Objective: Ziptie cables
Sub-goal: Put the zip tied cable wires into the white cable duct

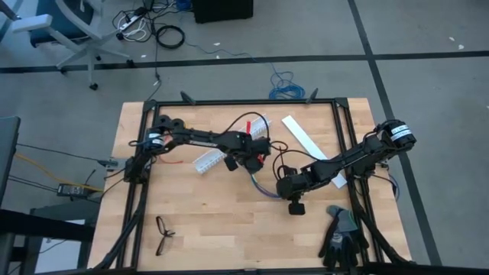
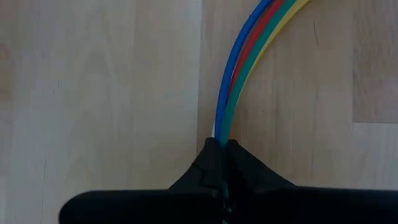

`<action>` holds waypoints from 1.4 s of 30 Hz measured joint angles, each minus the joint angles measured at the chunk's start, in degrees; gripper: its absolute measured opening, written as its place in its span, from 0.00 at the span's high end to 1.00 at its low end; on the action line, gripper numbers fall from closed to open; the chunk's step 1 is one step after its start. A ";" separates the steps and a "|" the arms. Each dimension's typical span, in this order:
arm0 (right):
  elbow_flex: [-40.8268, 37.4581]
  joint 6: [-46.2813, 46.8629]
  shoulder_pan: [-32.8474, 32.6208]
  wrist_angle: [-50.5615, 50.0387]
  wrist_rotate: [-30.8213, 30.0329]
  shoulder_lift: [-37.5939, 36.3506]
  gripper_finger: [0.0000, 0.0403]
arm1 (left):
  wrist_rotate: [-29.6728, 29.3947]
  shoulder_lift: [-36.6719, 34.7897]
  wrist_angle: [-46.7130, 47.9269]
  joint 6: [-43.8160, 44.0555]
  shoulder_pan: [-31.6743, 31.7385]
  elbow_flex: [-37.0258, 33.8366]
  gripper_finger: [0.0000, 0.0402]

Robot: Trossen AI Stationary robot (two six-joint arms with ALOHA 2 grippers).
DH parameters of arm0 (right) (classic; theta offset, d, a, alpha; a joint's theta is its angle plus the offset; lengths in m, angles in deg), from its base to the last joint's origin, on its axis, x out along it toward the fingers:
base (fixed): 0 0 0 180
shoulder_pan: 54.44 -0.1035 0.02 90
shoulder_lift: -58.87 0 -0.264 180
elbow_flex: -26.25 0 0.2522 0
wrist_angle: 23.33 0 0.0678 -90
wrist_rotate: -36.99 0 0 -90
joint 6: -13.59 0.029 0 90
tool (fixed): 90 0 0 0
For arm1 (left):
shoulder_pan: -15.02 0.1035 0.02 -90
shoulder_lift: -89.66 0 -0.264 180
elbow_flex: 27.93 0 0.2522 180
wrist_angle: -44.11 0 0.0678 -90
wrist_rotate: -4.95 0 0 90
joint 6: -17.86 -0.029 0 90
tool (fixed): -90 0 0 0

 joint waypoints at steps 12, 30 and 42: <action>0.02 0.02 -0.04 1.18 -0.03 0.00 1.00 | 1.61 3.86 -3.52 -7.10 -1.57 0.09 0.68; 0.02 -0.92 -0.02 1.74 -0.11 -0.02 1.00 | 3.70 4.12 3.79 -3.20 -1.40 3.77 0.68; 0.04 -0.92 -0.02 2.10 -0.07 -0.02 1.00 | 0.96 8.71 3.98 -4.72 -1.06 3.88 0.70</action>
